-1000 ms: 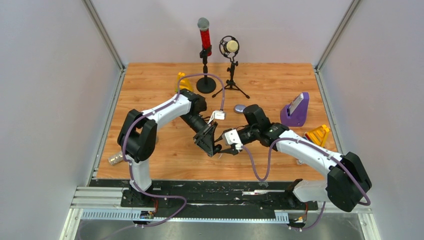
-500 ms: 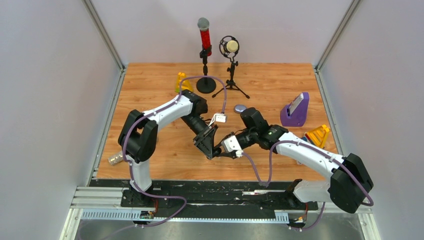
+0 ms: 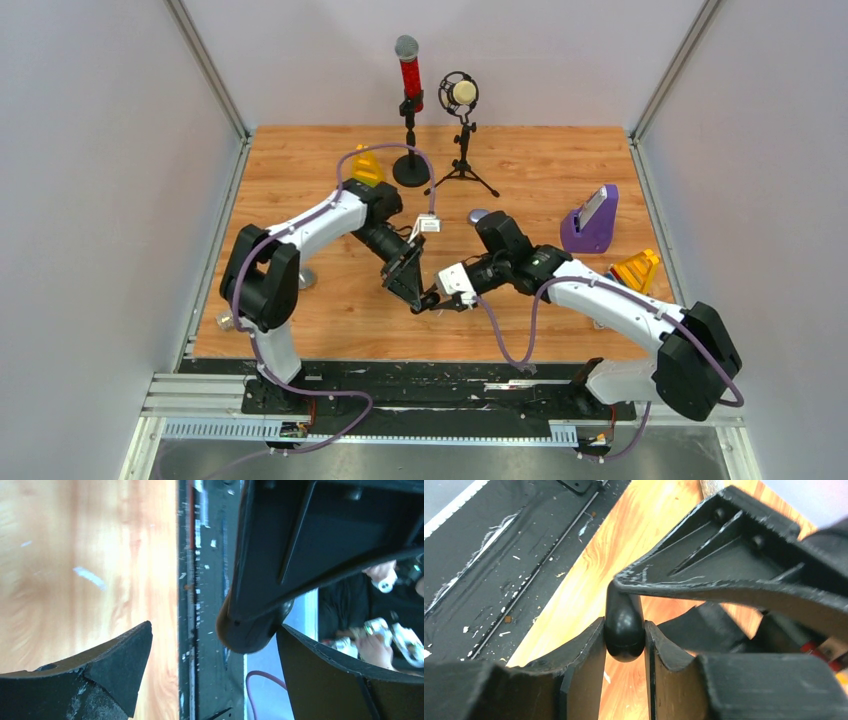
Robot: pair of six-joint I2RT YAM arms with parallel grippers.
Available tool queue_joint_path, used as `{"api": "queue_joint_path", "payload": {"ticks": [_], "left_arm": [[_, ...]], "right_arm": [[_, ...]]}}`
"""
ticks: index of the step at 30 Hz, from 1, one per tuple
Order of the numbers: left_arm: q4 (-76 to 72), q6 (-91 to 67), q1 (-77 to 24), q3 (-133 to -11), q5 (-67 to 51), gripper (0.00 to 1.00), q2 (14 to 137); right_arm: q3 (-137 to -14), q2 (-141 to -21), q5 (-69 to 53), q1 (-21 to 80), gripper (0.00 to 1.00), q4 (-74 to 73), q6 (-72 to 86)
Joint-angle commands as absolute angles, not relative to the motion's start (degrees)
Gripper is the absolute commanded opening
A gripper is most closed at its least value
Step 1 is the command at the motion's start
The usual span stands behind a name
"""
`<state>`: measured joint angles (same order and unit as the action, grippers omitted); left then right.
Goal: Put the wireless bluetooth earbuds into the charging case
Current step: Pick up the charging case at the center of the board, then place the charging case at the center of the board.
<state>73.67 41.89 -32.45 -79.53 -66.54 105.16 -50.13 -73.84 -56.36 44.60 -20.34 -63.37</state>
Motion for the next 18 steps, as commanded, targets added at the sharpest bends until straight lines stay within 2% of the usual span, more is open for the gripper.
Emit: {"api": "queue_joint_path", "payload": {"ticks": [1,5,9,13,18], "left_arm": [[58.08,27.13,-24.49,-77.52,-60.75,1.0,95.91],[40.81,15.9,-17.35,-72.43,-48.64,1.0,84.78],[32.3,12.3,-13.68,-67.04,-33.84,1.0,73.32],[27.12,10.39,-9.81,-62.93,-25.42,1.0,64.81],[28.05,12.3,-8.65,-61.39,-16.0,1.0,60.28]], "right_arm": [[-54.78,-76.29,-55.77,43.7,0.16,-19.7,-56.11],[-58.22,-80.2,-59.01,39.38,0.16,-18.13,-47.29],[-65.17,-88.51,-59.2,35.11,0.16,-16.29,-34.43],[-76.12,-101.27,-59.36,31.58,0.17,-16.52,-19.57],[-88.79,-115.69,-58.4,29.0,0.18,-16.12,-1.53]]}}
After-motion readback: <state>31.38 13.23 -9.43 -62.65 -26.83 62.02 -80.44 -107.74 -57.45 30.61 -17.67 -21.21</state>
